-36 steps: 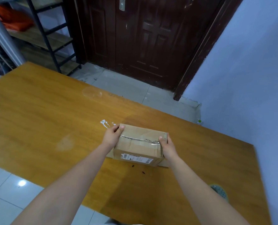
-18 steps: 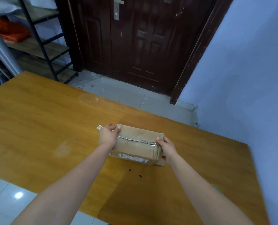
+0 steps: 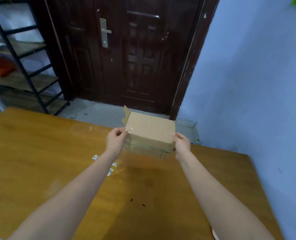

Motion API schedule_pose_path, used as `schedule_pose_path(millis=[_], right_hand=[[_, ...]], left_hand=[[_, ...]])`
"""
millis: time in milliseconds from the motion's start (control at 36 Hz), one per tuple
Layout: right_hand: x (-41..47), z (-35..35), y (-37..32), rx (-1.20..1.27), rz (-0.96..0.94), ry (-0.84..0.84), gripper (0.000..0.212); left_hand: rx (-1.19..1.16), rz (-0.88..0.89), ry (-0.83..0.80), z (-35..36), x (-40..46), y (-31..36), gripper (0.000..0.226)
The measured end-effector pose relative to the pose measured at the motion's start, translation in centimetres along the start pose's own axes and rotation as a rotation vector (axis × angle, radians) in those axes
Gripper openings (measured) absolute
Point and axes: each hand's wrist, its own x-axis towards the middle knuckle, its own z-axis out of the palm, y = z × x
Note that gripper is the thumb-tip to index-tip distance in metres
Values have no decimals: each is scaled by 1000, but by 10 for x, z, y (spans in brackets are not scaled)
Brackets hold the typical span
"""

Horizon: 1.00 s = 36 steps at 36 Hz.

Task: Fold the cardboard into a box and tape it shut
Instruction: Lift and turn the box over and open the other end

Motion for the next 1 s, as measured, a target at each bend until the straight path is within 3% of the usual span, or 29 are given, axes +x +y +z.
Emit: schedule_pose_path(millis=[111,250,389,500,611,694,778,1000], right_hand=[[4,-7,-9,-11,-59,-20,58],[1,-17,-1,-90,-91,-47,63],[-6,-24,21,-18,-110,151,41],[-5,-29,43,56,-123,186,29],[-1,-39,65,104,-92,238,27],[-4,-45,84,-6,-67,248,29],[-7,-49,104,-101,-17,236,32],[-15,-56,139,-301,103,84,38]], left_hand=[[-59,-2,12,2,1,3,7],[-84,-9,18,4,3,0,26],[-63,-103,-5,16,-4,-12,38],[-10,-172,-35,23,-16,-38,36],[-24,-222,-164,28,-30,-59,36],[-3,-284,-233,33,-41,-70,50],[55,-337,-304,35,-49,-81,47],[219,-458,-482,27,-51,-111,60]])
